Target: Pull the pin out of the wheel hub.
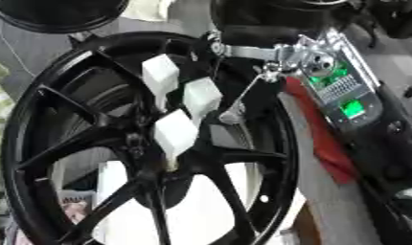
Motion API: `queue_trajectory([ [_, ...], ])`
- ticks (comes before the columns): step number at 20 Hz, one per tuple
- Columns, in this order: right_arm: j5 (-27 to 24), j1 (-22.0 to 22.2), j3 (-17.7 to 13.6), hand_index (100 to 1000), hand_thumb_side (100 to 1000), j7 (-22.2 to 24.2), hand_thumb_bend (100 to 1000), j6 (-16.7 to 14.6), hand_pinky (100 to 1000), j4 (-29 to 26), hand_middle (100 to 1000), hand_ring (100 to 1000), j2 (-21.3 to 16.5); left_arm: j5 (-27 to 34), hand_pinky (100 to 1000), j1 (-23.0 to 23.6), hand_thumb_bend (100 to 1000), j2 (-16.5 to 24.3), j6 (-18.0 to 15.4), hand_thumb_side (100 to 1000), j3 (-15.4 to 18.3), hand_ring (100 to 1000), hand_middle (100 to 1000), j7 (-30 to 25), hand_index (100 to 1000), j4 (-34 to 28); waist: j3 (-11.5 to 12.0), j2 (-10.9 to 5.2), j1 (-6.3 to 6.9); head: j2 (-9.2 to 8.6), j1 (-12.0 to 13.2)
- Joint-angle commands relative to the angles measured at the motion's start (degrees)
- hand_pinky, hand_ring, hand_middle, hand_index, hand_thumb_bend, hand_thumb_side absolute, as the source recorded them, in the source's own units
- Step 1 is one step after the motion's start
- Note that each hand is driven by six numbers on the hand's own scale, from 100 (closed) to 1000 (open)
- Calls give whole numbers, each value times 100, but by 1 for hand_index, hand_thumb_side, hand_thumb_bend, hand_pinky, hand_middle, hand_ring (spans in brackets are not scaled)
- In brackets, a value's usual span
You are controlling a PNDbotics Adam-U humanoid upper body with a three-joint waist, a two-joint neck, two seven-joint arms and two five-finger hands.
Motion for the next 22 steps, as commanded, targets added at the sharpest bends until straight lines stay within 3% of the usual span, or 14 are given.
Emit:
queue_trajectory([
  [1,54,-78,-30,733,100,-4,441,-32,814,-12,606,786,-45,-33,780,-51,100,37,3,758,12,615,534,-11,689,-108,3,-73,41,-28,-17],
  [22,30,-71,-66,611,100,-69,357,57,784,5,439,740,-71,-47,783,-58,100,31,0,758,7,614,534,-16,690,-108,17,-49,28,-69,-35],
])
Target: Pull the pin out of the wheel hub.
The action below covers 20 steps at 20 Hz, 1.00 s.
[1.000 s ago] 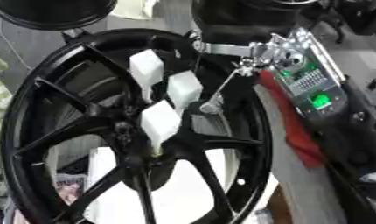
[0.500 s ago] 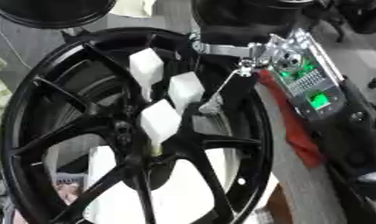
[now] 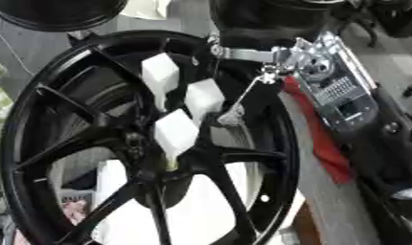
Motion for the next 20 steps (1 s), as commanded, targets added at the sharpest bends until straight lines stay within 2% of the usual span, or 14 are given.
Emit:
queue_trajectory([
  [1,16,-70,-68,607,100,-22,354,25,783,-6,436,737,-77,-25,783,-57,100,33,-11,758,8,614,534,-6,690,-108,7,-79,34,-64,-28],
  [11,-59,-101,-86,568,100,14,312,24,778,-21,384,712,-127,-21,785,-69,100,44,-17,757,8,614,534,-3,690,-108,4,-82,38,-91,-71],
  [20,-317,-202,-121,532,100,50,321,96,776,-102,340,685,-245,-21,786,-63,100,53,-8,756,6,614,534,-3,690,-108,13,-113,27,-129,-124],
])
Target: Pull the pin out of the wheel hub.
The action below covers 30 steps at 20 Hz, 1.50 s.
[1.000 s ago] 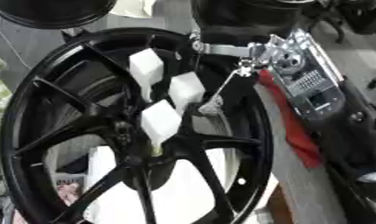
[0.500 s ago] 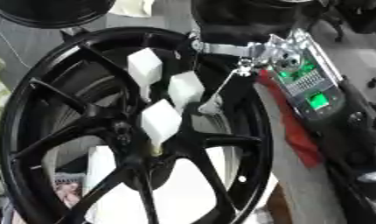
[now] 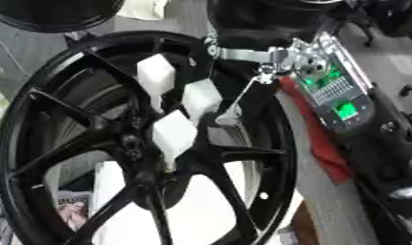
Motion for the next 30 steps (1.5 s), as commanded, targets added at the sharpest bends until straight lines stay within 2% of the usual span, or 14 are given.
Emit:
queue_trajectory([
  [1,-167,-157,-101,531,100,11,321,44,776,-121,338,683,-194,-2,786,-51,100,53,-6,755,7,615,535,-2,690,-108,12,-128,33,-84,-36],
  [16,-632,-320,-172,512,100,263,338,153,769,-250,313,662,-405,4,788,-30,100,48,7,756,13,613,533,4,689,-108,33,-180,14,-126,-93],
  [30,-1614,-551,-429,505,100,397,318,472,778,-540,303,657,-847,7,788,-16,100,55,8,755,25,612,532,16,689,-108,48,-224,-12,-136,-104],
])
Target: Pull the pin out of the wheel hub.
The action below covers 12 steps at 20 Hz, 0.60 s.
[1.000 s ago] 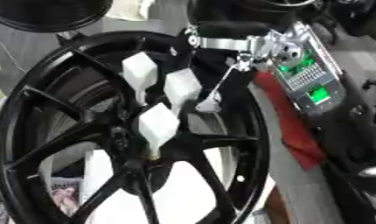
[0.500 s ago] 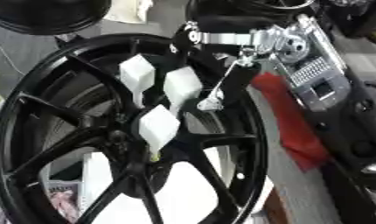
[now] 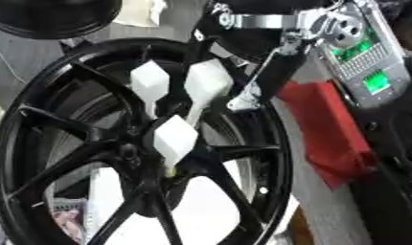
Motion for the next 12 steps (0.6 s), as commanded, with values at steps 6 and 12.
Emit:
queue_trajectory([
  [6,-602,-244,-411,500,100,-197,298,320,787,-74,297,656,-427,9,788,-37,100,60,3,755,28,611,532,20,689,-108,30,-164,13,-137,-58],
  [12,-1206,-266,-835,496,100,-485,278,564,797,49,291,656,-850,8,789,-70,100,72,-16,753,40,611,532,32,689,-108,58,-134,-3,-144,2],
])
